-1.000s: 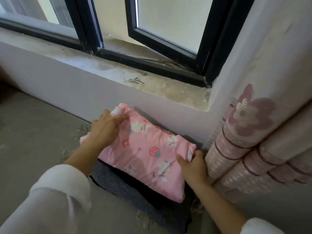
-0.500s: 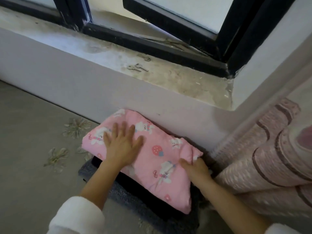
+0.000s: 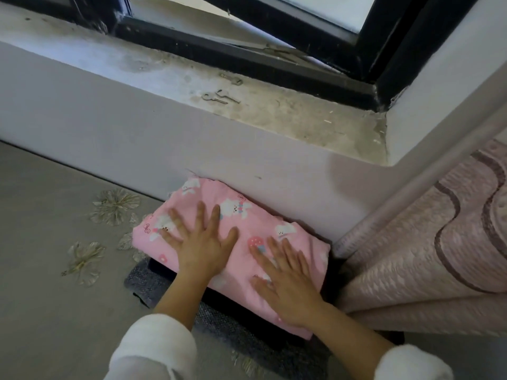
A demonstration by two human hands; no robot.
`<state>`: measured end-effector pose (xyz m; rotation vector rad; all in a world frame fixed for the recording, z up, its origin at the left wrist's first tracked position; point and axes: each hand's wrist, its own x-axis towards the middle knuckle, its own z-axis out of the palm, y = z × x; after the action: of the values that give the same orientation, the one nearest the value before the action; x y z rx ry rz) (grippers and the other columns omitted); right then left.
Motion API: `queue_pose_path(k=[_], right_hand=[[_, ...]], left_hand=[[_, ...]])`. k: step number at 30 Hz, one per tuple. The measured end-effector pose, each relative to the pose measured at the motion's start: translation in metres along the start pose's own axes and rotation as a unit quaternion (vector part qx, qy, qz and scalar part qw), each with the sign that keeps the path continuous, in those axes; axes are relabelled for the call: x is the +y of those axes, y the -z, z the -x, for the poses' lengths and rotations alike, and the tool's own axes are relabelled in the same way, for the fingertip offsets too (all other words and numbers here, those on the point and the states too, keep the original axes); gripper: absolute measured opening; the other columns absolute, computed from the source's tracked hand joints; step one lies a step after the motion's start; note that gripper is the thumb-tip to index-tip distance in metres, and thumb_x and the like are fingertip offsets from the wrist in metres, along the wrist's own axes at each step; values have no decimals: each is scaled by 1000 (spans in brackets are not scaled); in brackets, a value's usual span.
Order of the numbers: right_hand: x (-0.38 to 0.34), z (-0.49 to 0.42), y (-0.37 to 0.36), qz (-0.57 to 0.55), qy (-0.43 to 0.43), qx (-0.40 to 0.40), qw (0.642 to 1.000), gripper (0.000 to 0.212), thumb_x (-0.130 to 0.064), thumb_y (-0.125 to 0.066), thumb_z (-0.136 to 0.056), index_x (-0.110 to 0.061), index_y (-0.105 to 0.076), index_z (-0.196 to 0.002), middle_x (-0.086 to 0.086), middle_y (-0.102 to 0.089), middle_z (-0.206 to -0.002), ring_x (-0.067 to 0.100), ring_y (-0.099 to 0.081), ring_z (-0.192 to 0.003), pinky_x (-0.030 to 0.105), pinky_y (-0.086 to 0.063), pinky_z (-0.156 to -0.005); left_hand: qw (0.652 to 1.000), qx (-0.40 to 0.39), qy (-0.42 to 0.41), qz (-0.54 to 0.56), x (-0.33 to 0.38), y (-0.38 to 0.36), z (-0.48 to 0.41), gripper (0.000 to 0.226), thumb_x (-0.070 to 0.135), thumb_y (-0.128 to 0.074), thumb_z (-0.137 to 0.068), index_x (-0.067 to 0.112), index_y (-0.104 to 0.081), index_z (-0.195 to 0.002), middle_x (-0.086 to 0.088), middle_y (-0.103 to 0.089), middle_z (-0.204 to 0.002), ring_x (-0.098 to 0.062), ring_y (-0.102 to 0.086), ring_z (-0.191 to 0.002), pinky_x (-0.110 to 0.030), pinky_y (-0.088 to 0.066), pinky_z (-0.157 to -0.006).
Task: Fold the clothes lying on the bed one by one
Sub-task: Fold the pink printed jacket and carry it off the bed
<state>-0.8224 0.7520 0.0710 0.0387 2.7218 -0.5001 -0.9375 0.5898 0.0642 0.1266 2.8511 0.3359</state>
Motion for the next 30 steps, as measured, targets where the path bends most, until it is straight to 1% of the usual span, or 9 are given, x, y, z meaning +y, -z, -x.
queue_pose_path(k=[7,10,14,17,19,21,23,26,30], right_hand=[[10,-13,-16,3,-10,-67,998,61,-72,-3,-81,-60,28,-133,-21,39,-144,9,37,-136,39,18,-115],[12,-21,-19,3,-12,-83,996,64,-73,-1,-80,-58,27,-136,-23,41,-140,9,36,-136,40,17,-115],[13,-23,-13,-3,-9,-92,996,68,-77,5,-72,-59,27,-134,-23,34,-144,11,32,-139,42,15,-116],[12,-14,-3,-9,2,-73,997,75,-79,7,-66,-57,22,-137,-15,23,-156,15,24,-144,41,11,-118],[12,-9,9,2,12,-63,998,75,-79,-4,-75,-53,14,-143,-9,13,-160,16,15,-147,41,4,-119],[12,-2,24,13,25,-43,999,66,-65,-23,-92,-45,1,-150,-6,1,-161,15,5,-148,42,-3,-119],[10,9,40,21,42,-17,999,62,-50,-34,-98,-31,-11,-152,-4,-9,-161,13,-5,-147,38,-10,-119],[3,34,55,-3,65,11,998,61,-42,-40,-99,-19,-18,-151,-1,-22,-157,14,-20,-144,33,-18,-117],[-4,87,50,-23,106,30,994,57,-38,-45,-97,-15,-28,-146,3,-34,-149,20,-34,-133,31,-27,-111]], left_hand=[[999,-18,4,-26,-5,-26,-12,74,75,-14,-84,43,2,-149,10,10,-160,-46,27,-138,-71,21,-97],[998,-24,5,-50,-5,-32,-17,75,76,-12,-84,42,3,-149,10,11,-160,-46,25,-138,-71,20,-97],[998,-50,3,-50,-3,-27,-18,73,74,-11,-86,41,2,-150,9,12,-160,-43,27,-139,-70,21,-98],[998,-48,-5,-29,4,-15,-6,66,66,-14,-92,38,-5,-151,6,9,-161,-36,24,-142,-66,15,-106],[999,-32,-5,22,7,-5,11,60,59,-21,-96,37,-13,-151,3,6,-161,-30,19,-145,-59,8,-113],[998,-1,-3,66,6,3,35,55,52,-26,-99,33,-17,-150,1,7,-161,-26,15,-146,-54,3,-115],[995,27,12,92,4,9,65,54,47,-27,-100,31,-16,-151,1,7,-161,-22,12,-147,-51,3,-116],[988,50,46,137,6,16,112,52,42,-27,-101,29,-19,-151,1,2,-161,-21,6,-148,-48,0,-117],[982,60,80,161,16,19,180,48,41,-29,-101,27,-28,-148,-1,-6,-161,-24,-3,-148,-48,-6,-118]])
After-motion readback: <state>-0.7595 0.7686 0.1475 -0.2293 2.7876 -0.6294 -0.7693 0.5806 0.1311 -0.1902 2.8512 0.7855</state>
